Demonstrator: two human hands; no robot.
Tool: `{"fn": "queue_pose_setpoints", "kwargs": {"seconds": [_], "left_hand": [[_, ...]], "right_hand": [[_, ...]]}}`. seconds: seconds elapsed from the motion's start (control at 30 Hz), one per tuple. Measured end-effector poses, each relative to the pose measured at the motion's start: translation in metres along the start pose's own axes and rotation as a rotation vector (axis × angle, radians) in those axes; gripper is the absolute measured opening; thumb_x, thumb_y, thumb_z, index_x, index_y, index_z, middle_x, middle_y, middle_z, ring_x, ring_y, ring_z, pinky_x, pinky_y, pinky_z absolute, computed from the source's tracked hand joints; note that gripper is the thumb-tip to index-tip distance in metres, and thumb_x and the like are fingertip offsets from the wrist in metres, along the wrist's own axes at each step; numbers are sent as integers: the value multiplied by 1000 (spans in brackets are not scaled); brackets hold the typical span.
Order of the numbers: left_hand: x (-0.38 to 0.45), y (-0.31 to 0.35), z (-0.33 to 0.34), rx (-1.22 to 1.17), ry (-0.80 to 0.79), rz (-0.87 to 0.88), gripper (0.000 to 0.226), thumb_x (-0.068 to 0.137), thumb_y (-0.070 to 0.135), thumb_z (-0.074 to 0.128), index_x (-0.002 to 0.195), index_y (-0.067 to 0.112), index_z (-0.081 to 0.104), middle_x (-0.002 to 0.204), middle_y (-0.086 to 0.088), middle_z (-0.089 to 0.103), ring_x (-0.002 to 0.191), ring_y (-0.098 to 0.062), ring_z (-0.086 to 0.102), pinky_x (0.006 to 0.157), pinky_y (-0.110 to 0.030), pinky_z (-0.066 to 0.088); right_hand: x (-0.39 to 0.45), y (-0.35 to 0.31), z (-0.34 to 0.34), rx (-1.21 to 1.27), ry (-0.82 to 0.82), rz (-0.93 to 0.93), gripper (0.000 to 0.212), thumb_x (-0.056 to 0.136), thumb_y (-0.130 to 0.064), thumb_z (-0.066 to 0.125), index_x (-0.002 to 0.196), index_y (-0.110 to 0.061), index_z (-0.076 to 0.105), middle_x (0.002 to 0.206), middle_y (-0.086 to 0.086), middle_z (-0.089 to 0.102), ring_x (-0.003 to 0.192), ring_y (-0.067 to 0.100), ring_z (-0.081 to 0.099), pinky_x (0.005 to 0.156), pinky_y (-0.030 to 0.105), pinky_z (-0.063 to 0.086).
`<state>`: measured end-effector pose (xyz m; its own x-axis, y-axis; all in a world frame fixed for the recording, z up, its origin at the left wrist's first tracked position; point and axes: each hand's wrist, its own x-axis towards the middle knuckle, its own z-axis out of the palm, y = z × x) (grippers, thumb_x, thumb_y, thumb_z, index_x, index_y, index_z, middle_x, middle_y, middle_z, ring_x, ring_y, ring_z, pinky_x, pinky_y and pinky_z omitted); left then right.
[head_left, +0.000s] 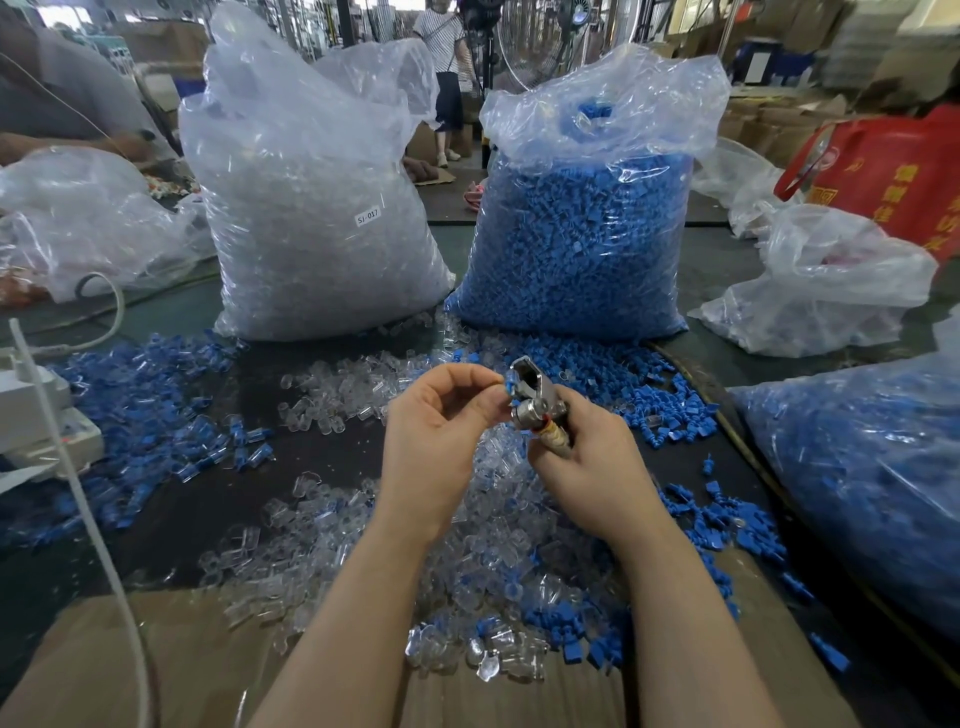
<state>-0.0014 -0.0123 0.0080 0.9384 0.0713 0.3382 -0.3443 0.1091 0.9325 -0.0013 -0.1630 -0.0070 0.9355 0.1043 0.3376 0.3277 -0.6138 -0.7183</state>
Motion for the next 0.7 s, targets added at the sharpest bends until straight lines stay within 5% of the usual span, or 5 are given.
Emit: {"fn": "queue_pose_setpoints", "kwargs": {"seconds": [0.3,0.7], "left_hand": [[-1,1,0,3,7,5,13,87,-1,67,87,12,69,80,3,73,77,-8,68,72,-18,54],[-2,4,1,31,27,0,15,87,-2,67,85,13,68,77,6,72,75,-6,67,71,-18,53]], "right_hand": [[0,0,-1,-40,-10,8,18,69,-29,48,86,-33,55,63,-7,58,60,11,52,53,31,38],[-1,-4,-1,-96,15,26,22,72,-26,48,88,-18,62,67,-2,62,65,23,56,60,43,49]]}}
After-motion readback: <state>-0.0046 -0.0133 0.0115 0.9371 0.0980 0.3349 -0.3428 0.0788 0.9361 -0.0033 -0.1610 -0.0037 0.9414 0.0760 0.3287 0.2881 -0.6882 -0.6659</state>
